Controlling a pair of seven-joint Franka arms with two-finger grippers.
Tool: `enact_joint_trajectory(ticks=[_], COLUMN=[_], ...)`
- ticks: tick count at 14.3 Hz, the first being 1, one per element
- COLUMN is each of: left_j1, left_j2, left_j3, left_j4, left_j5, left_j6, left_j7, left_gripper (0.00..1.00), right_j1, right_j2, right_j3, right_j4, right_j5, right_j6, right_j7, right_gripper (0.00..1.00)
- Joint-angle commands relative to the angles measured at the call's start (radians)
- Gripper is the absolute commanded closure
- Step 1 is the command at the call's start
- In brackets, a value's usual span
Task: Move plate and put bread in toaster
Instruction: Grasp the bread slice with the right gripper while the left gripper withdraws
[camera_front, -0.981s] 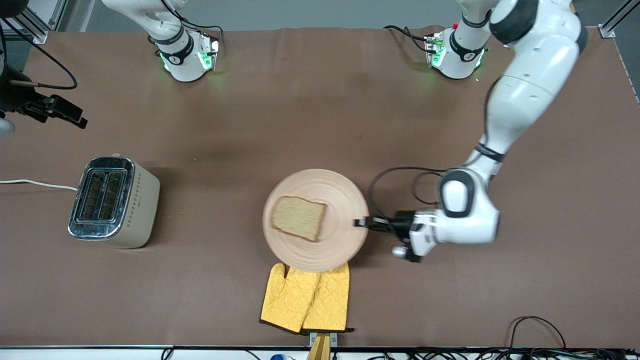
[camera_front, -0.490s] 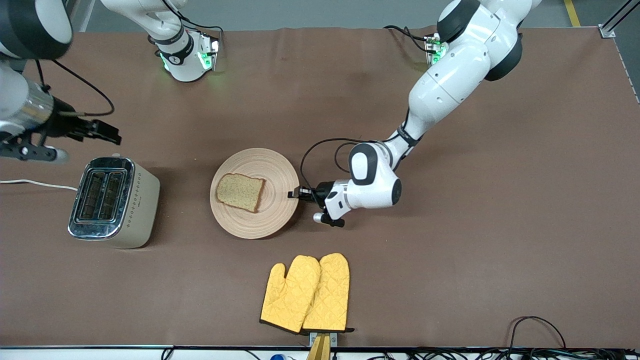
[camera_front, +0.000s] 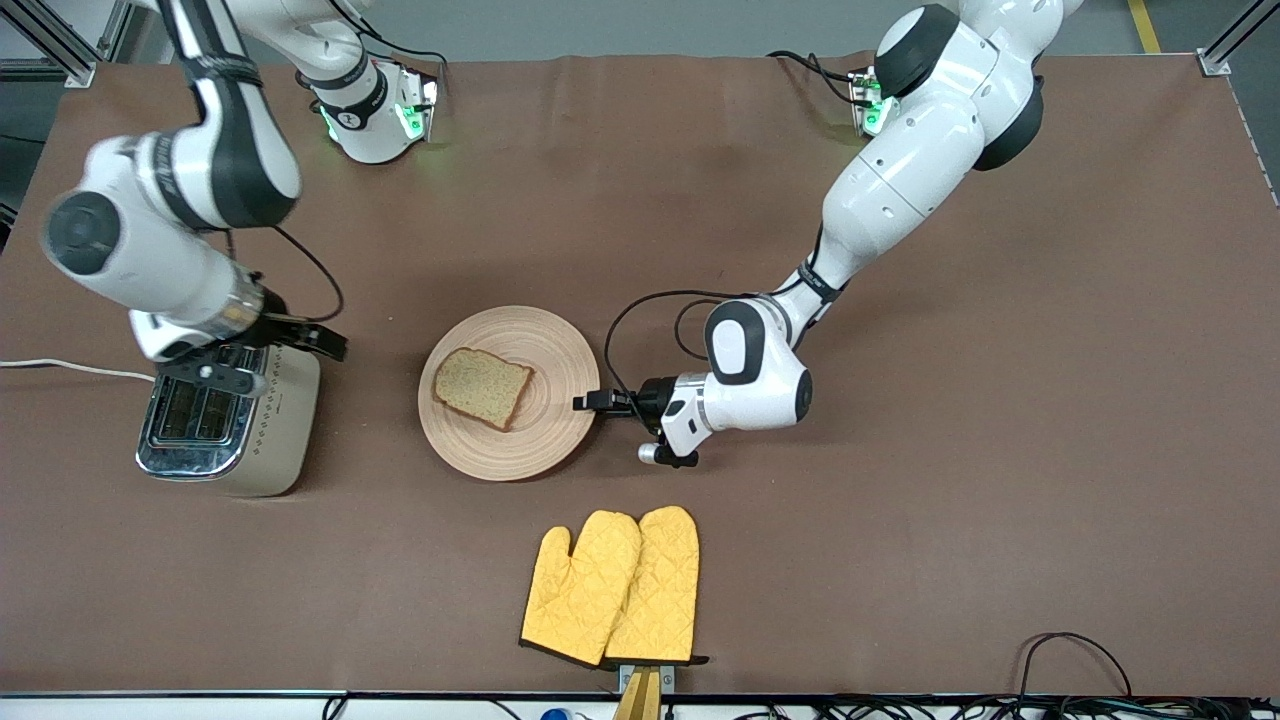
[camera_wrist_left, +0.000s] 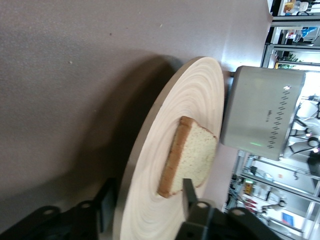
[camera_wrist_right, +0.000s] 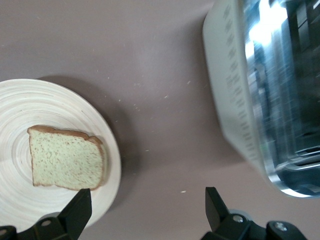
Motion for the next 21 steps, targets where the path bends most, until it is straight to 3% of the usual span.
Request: enact_joint_trajectory(ticks=[1,4,5,6,7,9,12,15,18,21], left_j1=[0.047,0.157,0.208,0.251,0.298,0.351,0.378,0.377,0.378,0.385], left_j2=[-0.051,-0.085,-0.111,-0.137,-0.164,-0.21,-0.289,-0.453,-0.614,-0.724], left_j3=[0.059,0.142,0.171,0.184,0.184,0.186,0.186,0.19,0.259,0.268], left_j4=[0.026,0.107,0.115,0.121,0.127,0.156,0.218,0.215,0.21,0.196], left_j5=[0.097,0.199,0.244,0.293,0.36,0.53,0.814,1.04,1.079,1.096], left_j6=[-0.178,-0.496,-0.593,-0.659,-0.709,-0.747,-0.807,-0.859,-0.87,-0.937], left_j7=[-0.11,-0.118,-0.118,-0.115,-0.113,-0.096,-0.002,0.002,0.0,-0.01], left_gripper=[0.0,0.0,0.0,0.0,0.0,0.0,0.0,0.0,0.0,0.0], right_j1=[0.09,0.135,0.147,0.159,0.159,0.161,0.193,0.204,0.199,0.193], right_j2=[0.057,0.114,0.134,0.151,0.162,0.194,0.229,0.243,0.252,0.255], right_j3=[-0.005,-0.005,-0.003,-0.005,-0.005,-0.003,-0.005,-0.005,-0.005,-0.005], right_j4=[-0.025,-0.079,-0.079,-0.074,-0.074,-0.073,-0.074,-0.074,-0.074,-0.074], right_j5=[0.061,0.065,0.065,0.065,0.065,0.066,0.066,0.066,0.066,0.066], right_j6=[0.085,0.252,0.274,0.279,0.289,0.315,0.343,0.345,0.345,0.343], right_j7=[0.114,0.115,0.115,0.115,0.115,0.115,0.121,0.121,0.121,0.113], right_gripper=[0.0,0.0,0.06,0.15,0.35,0.49,0.51,0.51,0.53,0.53])
